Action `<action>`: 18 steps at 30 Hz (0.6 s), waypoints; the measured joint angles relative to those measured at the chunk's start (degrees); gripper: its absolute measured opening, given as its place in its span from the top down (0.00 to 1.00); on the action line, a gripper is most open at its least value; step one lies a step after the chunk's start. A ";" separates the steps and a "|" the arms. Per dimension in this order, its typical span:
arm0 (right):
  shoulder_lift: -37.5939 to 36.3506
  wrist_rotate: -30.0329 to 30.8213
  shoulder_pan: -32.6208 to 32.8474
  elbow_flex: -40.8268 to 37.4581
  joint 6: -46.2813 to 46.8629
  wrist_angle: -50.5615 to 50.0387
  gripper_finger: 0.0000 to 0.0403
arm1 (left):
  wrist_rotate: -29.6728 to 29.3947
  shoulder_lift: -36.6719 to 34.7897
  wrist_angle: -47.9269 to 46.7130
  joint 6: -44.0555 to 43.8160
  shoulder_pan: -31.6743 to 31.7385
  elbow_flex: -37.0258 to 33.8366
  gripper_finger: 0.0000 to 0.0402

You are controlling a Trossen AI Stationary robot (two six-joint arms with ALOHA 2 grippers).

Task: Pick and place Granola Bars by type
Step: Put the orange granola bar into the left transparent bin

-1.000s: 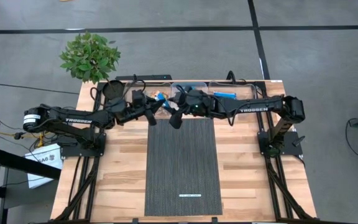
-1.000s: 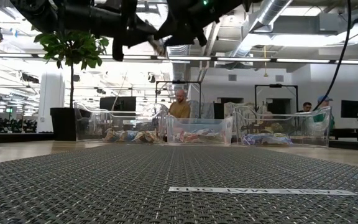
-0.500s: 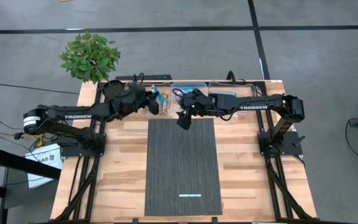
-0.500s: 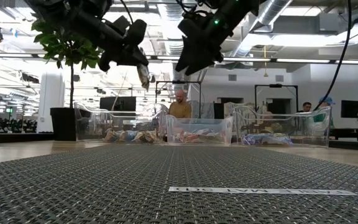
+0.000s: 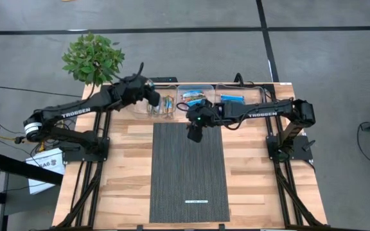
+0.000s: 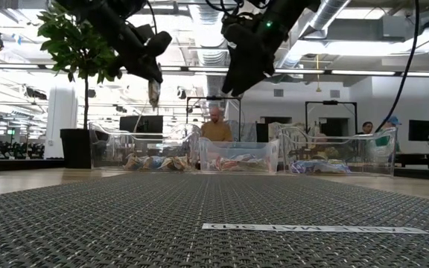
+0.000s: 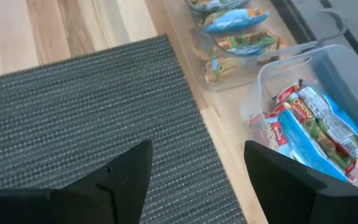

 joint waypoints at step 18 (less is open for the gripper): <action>0.00 0.48 -0.08 0.00 1.09 -0.74 0.38 | -0.08 10.93 -0.08 -4.51 1.99 1.37 0.92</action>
